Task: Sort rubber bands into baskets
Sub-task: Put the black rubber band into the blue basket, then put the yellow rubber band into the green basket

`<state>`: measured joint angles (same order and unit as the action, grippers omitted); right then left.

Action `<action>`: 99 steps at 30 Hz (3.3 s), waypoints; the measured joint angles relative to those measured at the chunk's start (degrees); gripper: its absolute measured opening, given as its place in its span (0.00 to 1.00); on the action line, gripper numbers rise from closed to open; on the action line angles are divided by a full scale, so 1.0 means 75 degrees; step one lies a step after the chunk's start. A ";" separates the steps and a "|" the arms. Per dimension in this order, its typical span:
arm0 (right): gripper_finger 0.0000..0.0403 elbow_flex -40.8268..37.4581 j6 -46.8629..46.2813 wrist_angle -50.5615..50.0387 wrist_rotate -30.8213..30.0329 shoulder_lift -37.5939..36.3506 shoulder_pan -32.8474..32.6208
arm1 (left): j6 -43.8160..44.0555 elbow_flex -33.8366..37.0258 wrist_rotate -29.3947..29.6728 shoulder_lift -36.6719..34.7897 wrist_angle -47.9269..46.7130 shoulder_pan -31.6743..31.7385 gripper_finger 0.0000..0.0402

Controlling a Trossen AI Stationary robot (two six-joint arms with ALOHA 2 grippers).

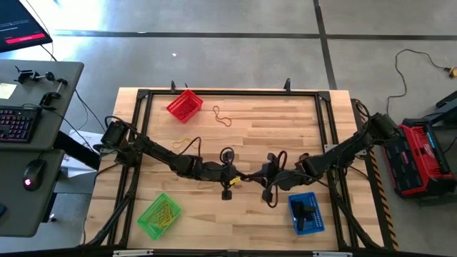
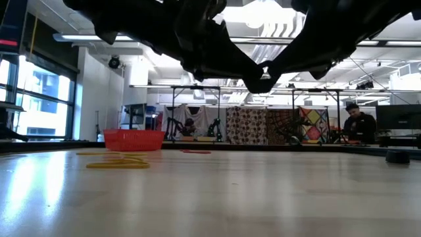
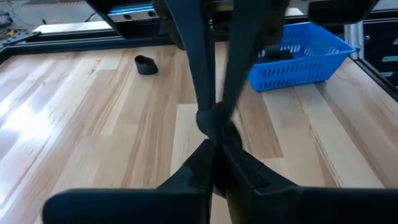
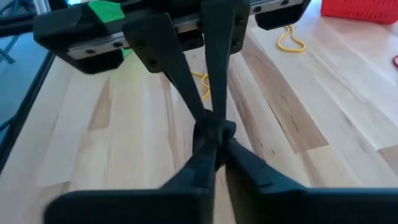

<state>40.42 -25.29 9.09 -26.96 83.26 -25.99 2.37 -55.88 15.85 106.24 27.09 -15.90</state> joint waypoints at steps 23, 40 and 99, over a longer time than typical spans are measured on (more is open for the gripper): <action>0.00 0.0171 -0.1137 -0.2245 -0.0067 -0.1228 -0.1074 | -0.1044 0.0002 0.0143 -0.0399 0.0029 -0.0836 0.37; 0.00 0.2021 -0.6600 -0.7164 0.1160 -0.1244 -0.3415 | -0.0921 0.0006 -0.1429 -0.0358 0.0771 -0.0525 0.38; 0.17 0.3288 -0.7086 -0.9065 0.1329 -0.0399 -0.3575 | 0.0941 0.0015 0.0741 -0.3660 -0.7686 0.0776 0.31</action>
<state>65.08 -78.44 -58.90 -17.00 80.27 -52.80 9.43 -55.77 21.41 78.78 -30.55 -10.08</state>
